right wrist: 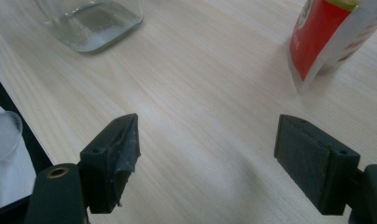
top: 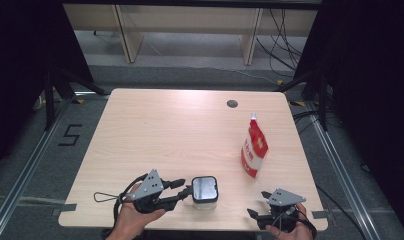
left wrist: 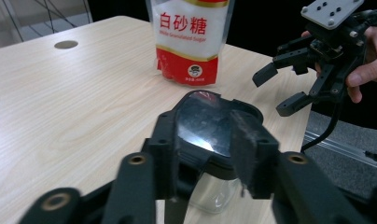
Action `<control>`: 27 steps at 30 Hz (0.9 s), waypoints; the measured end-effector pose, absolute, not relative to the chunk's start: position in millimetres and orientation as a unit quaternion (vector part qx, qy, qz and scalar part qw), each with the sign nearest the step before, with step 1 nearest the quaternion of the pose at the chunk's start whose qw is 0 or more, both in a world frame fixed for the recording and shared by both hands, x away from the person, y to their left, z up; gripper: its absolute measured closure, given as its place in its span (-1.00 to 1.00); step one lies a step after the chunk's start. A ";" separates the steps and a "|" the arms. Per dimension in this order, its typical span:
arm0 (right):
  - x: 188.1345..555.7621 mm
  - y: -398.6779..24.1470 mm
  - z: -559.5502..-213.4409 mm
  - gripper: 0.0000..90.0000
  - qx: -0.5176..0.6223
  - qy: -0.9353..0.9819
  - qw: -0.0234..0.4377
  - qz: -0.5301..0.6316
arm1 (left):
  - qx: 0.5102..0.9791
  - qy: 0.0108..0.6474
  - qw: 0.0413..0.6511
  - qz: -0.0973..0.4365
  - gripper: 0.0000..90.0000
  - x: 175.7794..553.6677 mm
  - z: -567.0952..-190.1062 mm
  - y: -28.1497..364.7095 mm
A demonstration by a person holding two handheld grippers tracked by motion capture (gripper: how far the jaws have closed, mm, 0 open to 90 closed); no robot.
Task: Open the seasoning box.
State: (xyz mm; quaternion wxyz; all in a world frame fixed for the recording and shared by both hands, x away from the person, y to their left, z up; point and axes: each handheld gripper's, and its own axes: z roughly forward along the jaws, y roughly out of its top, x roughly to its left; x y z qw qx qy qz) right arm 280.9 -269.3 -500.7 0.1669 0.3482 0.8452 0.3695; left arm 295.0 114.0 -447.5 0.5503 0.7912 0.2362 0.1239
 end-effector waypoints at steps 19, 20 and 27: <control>277.2 -265.0 -497.0 -0.43 0.334 0.846 0.176 0.376 | 0.796 0.244 0.535 0.141 0.93 303.2 -465.2 107.7; 277.1 -264.9 -496.1 -0.37 0.330 0.845 0.178 0.380 | 0.796 0.244 0.536 0.140 0.93 303.1 -465.5 107.9; 271.5 -260.6 -482.6 0.29 0.290 0.826 0.202 0.439 | 0.793 0.249 0.538 0.144 0.89 304.3 -466.0 109.6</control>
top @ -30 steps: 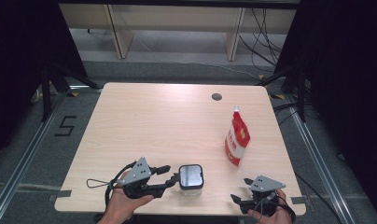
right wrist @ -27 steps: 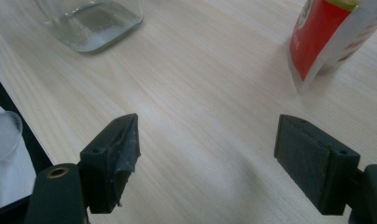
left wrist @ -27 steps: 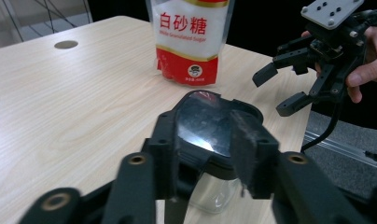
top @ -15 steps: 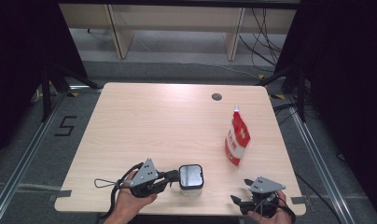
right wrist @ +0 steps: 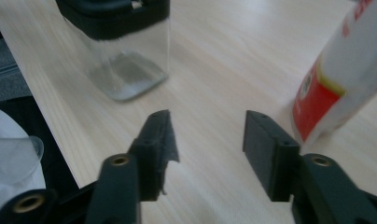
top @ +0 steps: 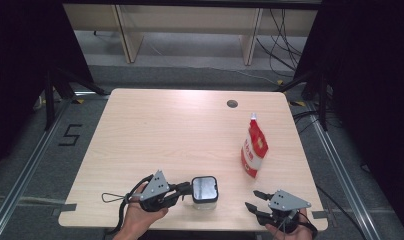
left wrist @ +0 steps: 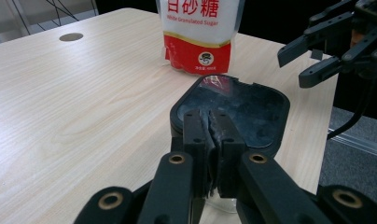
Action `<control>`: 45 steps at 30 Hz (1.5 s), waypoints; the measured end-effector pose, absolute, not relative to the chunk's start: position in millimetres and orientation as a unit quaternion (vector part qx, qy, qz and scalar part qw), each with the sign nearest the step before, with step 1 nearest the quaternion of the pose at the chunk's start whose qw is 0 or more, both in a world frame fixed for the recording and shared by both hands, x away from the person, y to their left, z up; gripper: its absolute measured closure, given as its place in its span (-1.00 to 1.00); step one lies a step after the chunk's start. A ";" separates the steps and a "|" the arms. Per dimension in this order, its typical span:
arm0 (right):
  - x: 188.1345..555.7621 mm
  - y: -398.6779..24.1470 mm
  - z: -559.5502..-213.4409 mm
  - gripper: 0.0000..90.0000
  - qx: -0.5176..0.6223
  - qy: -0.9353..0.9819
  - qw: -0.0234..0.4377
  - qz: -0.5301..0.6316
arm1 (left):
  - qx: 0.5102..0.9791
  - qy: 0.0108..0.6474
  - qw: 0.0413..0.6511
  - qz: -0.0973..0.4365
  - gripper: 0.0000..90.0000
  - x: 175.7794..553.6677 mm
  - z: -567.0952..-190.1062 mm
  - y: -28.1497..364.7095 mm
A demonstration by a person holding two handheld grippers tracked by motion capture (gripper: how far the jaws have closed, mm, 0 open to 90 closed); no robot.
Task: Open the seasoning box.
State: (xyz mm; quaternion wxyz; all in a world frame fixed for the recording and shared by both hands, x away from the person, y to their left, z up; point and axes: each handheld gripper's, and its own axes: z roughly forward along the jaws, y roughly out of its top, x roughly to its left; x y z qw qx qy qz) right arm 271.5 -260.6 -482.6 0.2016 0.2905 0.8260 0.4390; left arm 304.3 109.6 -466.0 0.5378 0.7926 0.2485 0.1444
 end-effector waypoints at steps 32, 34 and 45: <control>323.0 -199.2 -475.3 0.95 0.189 0.798 0.132 0.557 | 0.792 0.246 0.539 0.147 0.88 305.2 -466.7 111.7; 324.2 -197.6 -475.8 0.95 0.190 0.799 0.129 0.557 | 0.793 0.244 0.539 0.147 0.88 305.6 -466.7 111.5; 326.6 -196.0 -478.7 0.95 0.189 0.797 0.121 0.561 | 0.791 0.248 0.540 0.146 0.88 305.1 -467.4 112.4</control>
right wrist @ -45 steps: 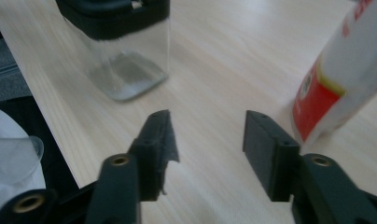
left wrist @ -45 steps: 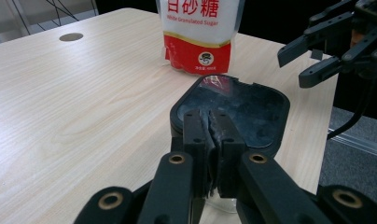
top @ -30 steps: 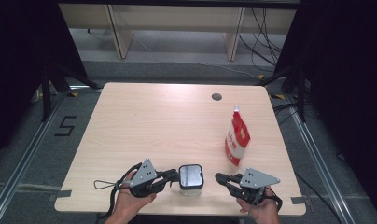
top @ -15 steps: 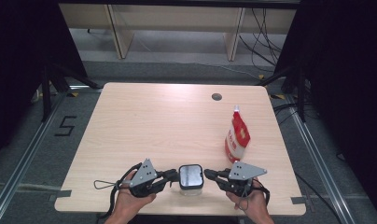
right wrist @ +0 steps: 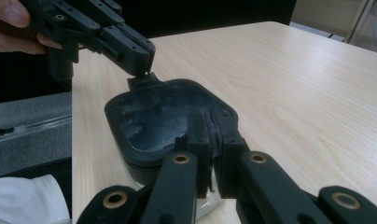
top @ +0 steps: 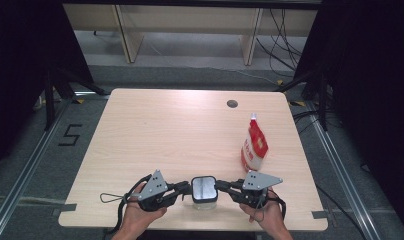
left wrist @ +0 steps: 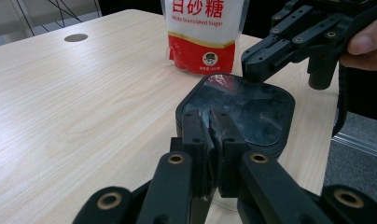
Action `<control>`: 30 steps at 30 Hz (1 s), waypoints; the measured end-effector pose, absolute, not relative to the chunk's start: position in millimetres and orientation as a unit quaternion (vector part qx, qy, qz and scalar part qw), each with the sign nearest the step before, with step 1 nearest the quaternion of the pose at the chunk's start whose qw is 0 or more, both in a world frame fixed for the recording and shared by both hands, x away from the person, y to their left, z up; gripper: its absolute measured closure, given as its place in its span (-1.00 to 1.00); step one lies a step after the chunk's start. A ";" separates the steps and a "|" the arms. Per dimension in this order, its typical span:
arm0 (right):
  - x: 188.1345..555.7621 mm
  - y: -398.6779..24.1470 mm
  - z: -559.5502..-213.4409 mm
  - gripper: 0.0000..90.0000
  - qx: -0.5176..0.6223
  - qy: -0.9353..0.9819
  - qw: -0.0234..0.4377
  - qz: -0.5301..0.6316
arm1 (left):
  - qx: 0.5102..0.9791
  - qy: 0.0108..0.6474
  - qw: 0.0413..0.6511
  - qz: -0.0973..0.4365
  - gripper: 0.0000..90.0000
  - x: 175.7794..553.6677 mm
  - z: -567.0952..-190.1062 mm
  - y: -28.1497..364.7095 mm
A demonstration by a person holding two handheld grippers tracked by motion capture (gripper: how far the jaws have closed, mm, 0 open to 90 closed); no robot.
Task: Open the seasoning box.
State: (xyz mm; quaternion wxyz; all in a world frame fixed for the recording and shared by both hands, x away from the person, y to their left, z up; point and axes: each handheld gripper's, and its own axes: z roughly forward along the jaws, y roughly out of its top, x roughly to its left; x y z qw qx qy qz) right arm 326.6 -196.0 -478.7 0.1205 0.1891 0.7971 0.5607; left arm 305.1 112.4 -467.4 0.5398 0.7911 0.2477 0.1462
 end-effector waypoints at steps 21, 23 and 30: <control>327.5 -197.6 -482.3 0.95 0.196 0.786 0.111 0.576 | 0.792 0.243 0.540 0.150 0.89 304.9 -468.0 112.9; 327.7 -198.9 -481.8 0.95 0.191 0.792 0.104 0.570 | 0.792 0.242 0.540 0.150 0.89 304.9 -468.0 112.9; 327.2 -197.2 -483.0 0.95 0.197 0.784 0.107 0.579 | 0.789 0.247 0.542 0.147 0.90 303.8 -468.7 112.8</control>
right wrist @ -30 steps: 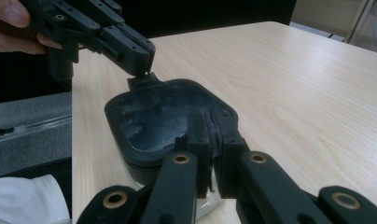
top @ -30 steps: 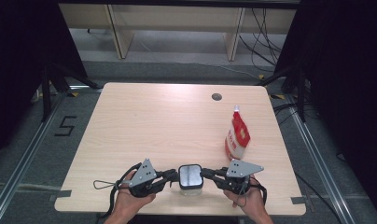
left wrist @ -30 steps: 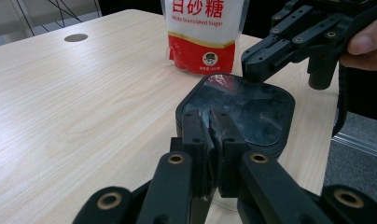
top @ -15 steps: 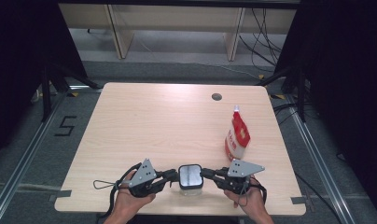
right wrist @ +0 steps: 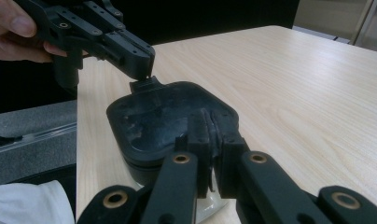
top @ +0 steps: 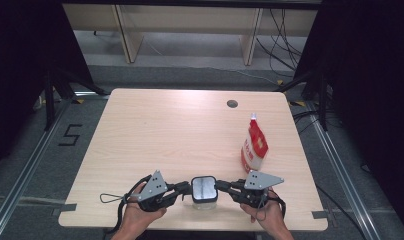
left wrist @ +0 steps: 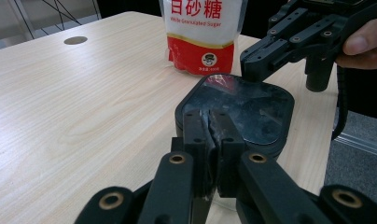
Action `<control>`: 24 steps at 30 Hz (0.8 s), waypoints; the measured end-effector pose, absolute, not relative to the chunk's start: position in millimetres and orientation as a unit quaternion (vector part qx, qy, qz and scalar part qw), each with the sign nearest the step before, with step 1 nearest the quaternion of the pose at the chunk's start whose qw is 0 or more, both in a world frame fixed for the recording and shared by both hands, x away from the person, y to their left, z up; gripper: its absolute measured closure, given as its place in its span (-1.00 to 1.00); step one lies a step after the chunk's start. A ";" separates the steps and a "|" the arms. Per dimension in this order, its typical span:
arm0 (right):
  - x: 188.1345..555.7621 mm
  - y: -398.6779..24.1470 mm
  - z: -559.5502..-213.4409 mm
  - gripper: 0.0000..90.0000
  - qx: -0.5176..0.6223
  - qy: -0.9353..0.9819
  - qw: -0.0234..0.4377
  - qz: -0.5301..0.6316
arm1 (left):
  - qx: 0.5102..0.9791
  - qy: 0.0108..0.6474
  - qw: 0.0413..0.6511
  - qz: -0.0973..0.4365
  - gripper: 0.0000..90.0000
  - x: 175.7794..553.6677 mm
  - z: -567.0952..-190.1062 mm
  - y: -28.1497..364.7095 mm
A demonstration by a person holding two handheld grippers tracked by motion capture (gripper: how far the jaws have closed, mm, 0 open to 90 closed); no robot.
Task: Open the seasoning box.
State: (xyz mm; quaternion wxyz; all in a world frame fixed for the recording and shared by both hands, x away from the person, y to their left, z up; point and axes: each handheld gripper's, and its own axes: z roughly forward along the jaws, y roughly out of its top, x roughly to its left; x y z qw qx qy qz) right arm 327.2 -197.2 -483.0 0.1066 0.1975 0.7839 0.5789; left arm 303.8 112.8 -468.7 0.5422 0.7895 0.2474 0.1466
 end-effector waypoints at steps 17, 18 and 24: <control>327.9 -199.0 -483.1 0.94 0.192 0.788 0.105 0.576 | 0.781 0.255 0.552 0.144 0.98 302.9 -470.4 112.2; 328.5 -199.4 -483.1 0.94 0.189 0.789 0.105 0.575 | 0.783 0.248 0.550 0.149 0.98 303.7 -470.2 113.0; 330.2 -200.2 -484.5 1.00 0.184 0.794 0.117 0.567 | 0.787 0.240 0.548 0.152 0.98 304.4 -469.4 113.0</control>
